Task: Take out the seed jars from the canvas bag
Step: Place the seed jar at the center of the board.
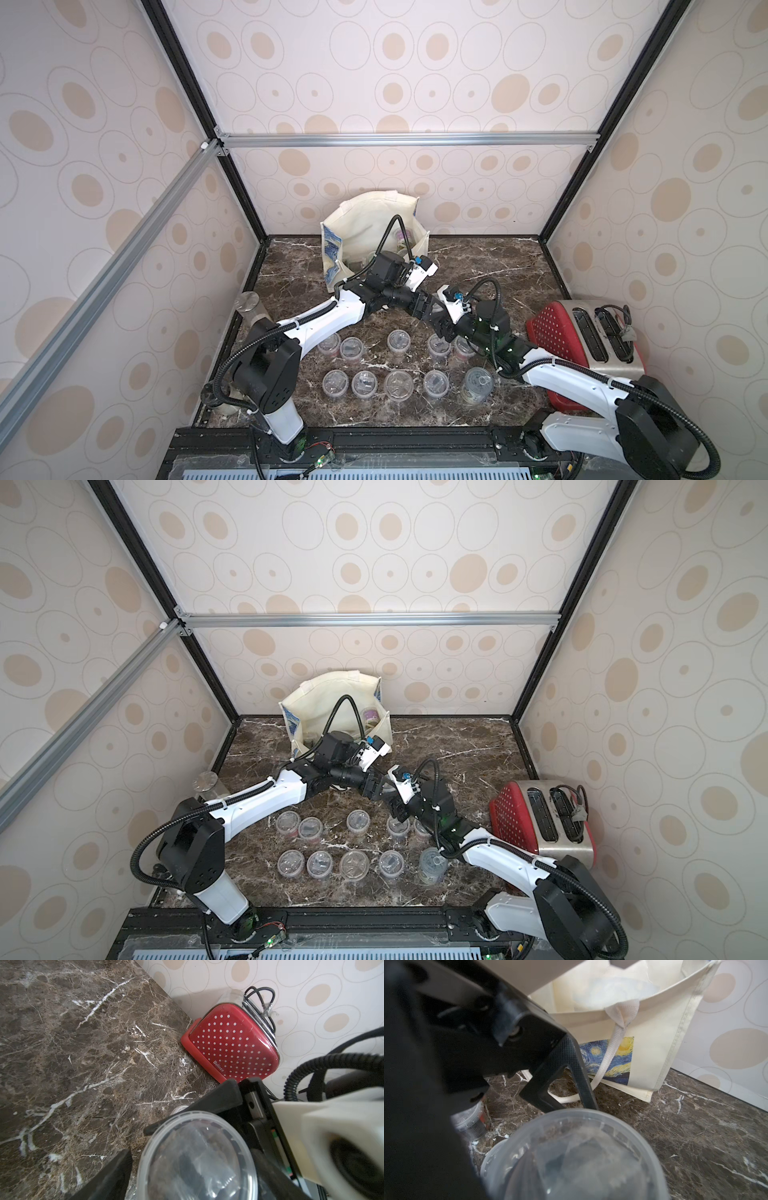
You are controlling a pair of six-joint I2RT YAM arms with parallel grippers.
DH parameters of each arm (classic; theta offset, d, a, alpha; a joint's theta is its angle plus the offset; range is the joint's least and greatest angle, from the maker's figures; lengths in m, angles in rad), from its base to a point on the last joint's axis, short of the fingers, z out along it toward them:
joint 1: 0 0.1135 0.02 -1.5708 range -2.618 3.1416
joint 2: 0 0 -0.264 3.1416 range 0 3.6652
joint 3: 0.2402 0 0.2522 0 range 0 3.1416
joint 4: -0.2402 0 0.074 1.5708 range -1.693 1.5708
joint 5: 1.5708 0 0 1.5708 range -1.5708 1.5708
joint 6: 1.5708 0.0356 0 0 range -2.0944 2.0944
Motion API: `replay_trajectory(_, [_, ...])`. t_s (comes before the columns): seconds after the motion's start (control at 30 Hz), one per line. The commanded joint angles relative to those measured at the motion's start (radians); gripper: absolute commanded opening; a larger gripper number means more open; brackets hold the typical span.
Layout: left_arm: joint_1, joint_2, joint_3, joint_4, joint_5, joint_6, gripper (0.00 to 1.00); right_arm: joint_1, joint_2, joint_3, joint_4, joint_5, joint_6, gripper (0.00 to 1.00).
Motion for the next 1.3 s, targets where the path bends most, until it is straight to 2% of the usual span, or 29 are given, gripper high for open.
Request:
replay_trajectory(0.0, [-0.017, 0.010, 0.017, 0.008, 0.012, 0.016, 0.82, 0.008, 0.009, 0.035, 0.010, 0.014, -0.001, 0.64])
replay_trajectory(0.1, [-0.017, 0.016, 0.019, 0.018, 0.019, -0.003, 0.75, 0.009, 0.011, 0.030, 0.011, 0.023, -0.004, 0.65])
replay_trajectory(0.17, [-0.017, 0.015, 0.012, 0.038, 0.007, -0.021, 0.71, 0.008, 0.008, 0.020, 0.017, 0.036, -0.004, 0.69])
replay_trajectory(0.43, [-0.011, 0.033, 0.021, 0.099, -0.081, -0.101, 0.65, 0.008, -0.084, -0.030, -0.078, 0.122, 0.023, 0.87])
replay_trajectory(0.47, [-0.010, 0.032, 0.018, 0.117, -0.092, -0.108, 0.65, 0.008, -0.102, -0.046, -0.082, 0.132, 0.042, 0.89])
replay_trajectory(0.5, [-0.008, 0.034, 0.014, 0.135, -0.102, -0.114, 0.65, 0.008, -0.117, -0.064, -0.081, 0.141, 0.063, 0.99])
replay_trajectory(0.6, [-0.008, 0.045, 0.001, 0.169, -0.161, -0.111, 0.62, 0.008, -0.183, -0.124, -0.070, 0.157, 0.131, 0.98])
replay_trajectory(0.73, [-0.013, 0.083, -0.012, 0.184, -0.298, -0.092, 0.62, 0.007, -0.275, -0.179, -0.100, 0.197, 0.228, 0.98])
replay_trajectory(0.8, [-0.014, 0.104, -0.034, 0.219, -0.322, -0.086, 0.63, 0.008, -0.312, -0.195, -0.111, 0.221, 0.254, 0.99])
replay_trajectory(0.93, [-0.031, 0.141, -0.088, 0.284, -0.406, -0.077, 0.61, 0.007, -0.370, -0.227, -0.119, 0.353, 0.304, 0.99])
replay_trajectory(1.03, [-0.055, 0.154, -0.109, 0.293, -0.502, -0.020, 0.61, 0.007, -0.409, -0.243, -0.124, 0.437, 0.312, 0.99])
replay_trajectory(1.13, [-0.068, 0.153, -0.139, 0.325, -0.569, 0.006, 0.62, 0.008, -0.426, -0.244, -0.139, 0.450, 0.306, 0.99])
replay_trajectory(1.27, [-0.079, 0.161, -0.158, 0.345, -0.565, 0.013, 0.66, 0.007, -0.418, -0.228, -0.165, 0.450, 0.295, 0.99])
